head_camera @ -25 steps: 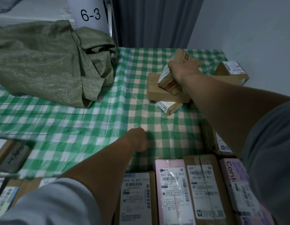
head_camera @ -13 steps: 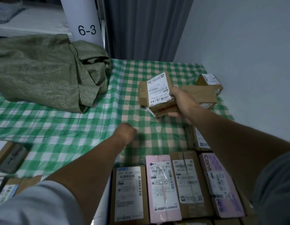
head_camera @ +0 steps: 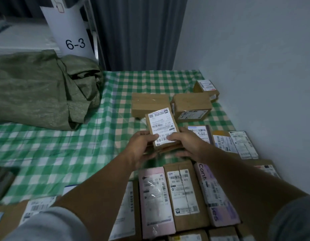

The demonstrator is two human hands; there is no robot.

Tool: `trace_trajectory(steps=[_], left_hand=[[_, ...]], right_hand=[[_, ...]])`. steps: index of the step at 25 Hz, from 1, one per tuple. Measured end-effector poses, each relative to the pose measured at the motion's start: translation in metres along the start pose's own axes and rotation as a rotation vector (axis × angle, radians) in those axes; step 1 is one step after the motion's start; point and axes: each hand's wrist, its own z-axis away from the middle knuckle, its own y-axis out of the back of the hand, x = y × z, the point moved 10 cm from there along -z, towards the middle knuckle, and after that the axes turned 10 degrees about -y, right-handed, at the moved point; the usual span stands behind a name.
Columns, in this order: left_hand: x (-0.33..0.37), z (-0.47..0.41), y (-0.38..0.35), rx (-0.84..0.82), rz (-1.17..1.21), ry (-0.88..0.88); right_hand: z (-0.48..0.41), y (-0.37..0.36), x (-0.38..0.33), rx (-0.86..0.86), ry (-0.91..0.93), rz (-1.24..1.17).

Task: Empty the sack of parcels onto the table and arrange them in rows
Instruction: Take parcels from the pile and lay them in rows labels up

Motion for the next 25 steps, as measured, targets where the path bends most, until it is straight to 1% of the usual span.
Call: trace_trajectory(steps=[1,2,3,4,5,6,7,8,10,12,13,15,16,17,18,20,21,23,25], left_hand=[[0.002,0.000,-0.004,0.009,-0.015,0.001],[0.007,-0.001,-0.003,0.065,-0.037,-0.028],[0.016,-0.004,0.005,0.173,-0.083,-0.104],[0.034,-0.004,0.018,0.292,-0.180,-0.235],[0.055,-0.005,0.024,0.344,-0.336,-0.386],[0.071,-0.008,0.016,0.286,-0.500,-0.502],[0.080,-0.010,-0.001,0.167,-0.603,-0.555],[0.082,-0.011,-0.019,0.027,-0.637,-0.541],[0.074,-0.010,-0.044,-0.201,-0.614,-0.401],[0.070,-0.007,-0.053,-0.306,-0.592,-0.316],[0.069,-0.007,-0.052,-0.311,-0.547,-0.298],[0.065,-0.007,-0.048,-0.277,-0.421,-0.272],[0.062,-0.009,-0.044,-0.220,-0.360,-0.262],[0.057,-0.012,-0.040,-0.146,-0.322,-0.242],[0.049,-0.017,-0.037,-0.077,-0.307,-0.208],[0.024,-0.028,-0.035,0.024,-0.320,-0.102],[0.012,-0.033,-0.036,0.057,-0.330,-0.063],[-0.006,-0.042,-0.041,0.101,-0.319,-0.028],[-0.016,-0.049,-0.049,0.106,-0.322,-0.010]], right_hand=[[-0.001,0.007,0.002,0.005,0.000,0.001],[-0.002,0.015,0.002,0.027,0.006,-0.011],[-0.002,0.023,-0.003,0.053,0.026,-0.022],[-0.001,0.031,-0.010,0.082,0.060,-0.015],[0.001,0.037,-0.018,0.099,0.090,0.012],[0.005,0.040,-0.026,0.098,0.113,0.050],[0.010,0.039,-0.036,0.079,0.133,0.100],[0.012,0.037,-0.044,0.053,0.153,0.159],[0.017,0.030,-0.061,-0.008,0.185,0.237],[0.020,0.026,-0.074,-0.059,0.200,0.239],[0.019,0.026,-0.079,-0.079,0.206,0.237],[0.017,0.026,-0.083,-0.098,0.216,0.214],[0.015,0.030,-0.084,-0.075,0.237,0.197],[0.012,0.036,-0.085,-0.025,0.260,0.188],[0.009,0.047,-0.082,0.061,0.275,0.192],[0.002,0.072,-0.070,0.236,0.266,0.194],[-0.004,0.083,-0.061,0.290,0.251,0.206],[-0.015,0.099,-0.043,0.353,0.201,0.261],[-0.022,0.110,-0.029,0.371,0.162,0.236]])
